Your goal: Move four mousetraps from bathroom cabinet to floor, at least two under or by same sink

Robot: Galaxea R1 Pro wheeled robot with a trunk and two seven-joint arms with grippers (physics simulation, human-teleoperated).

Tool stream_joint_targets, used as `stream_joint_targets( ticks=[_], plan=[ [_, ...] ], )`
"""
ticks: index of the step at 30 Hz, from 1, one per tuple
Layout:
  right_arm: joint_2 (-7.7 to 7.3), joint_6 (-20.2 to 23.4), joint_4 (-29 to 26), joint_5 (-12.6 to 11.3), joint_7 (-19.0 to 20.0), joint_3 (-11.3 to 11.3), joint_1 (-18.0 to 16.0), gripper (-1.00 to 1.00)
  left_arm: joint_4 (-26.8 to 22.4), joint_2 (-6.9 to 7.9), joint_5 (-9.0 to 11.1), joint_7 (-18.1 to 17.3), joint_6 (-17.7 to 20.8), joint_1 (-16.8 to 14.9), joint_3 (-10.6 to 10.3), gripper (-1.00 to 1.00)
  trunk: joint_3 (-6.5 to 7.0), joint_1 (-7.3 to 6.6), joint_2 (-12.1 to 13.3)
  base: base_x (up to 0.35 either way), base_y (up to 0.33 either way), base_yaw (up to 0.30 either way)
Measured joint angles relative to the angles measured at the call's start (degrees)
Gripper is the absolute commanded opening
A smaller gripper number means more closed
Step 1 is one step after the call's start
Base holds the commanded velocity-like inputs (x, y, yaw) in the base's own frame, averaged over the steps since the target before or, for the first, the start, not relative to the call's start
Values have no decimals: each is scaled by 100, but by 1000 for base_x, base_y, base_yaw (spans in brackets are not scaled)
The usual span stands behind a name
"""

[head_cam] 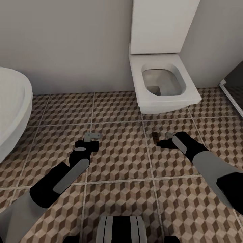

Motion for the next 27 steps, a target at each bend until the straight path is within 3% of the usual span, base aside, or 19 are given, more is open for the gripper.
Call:
stream_joint_targets(
  ticks=[6,14,27],
  plan=[
    [-95,322,-103,9,-4,-214,8,100,1,-3,0,0,0,0,0,-100,0,0,0,-1,0,0],
    [-300,737,-137,13,-15,-305,16,100,10,-4,0,3,0,0,0,-100,0,1,0,-77,0,0],
    [-598,976,-145,3,-9,-640,39,100,9,-5,0,8,0,0,0,-100,0,0,0,-16,0,0]
  ],
)
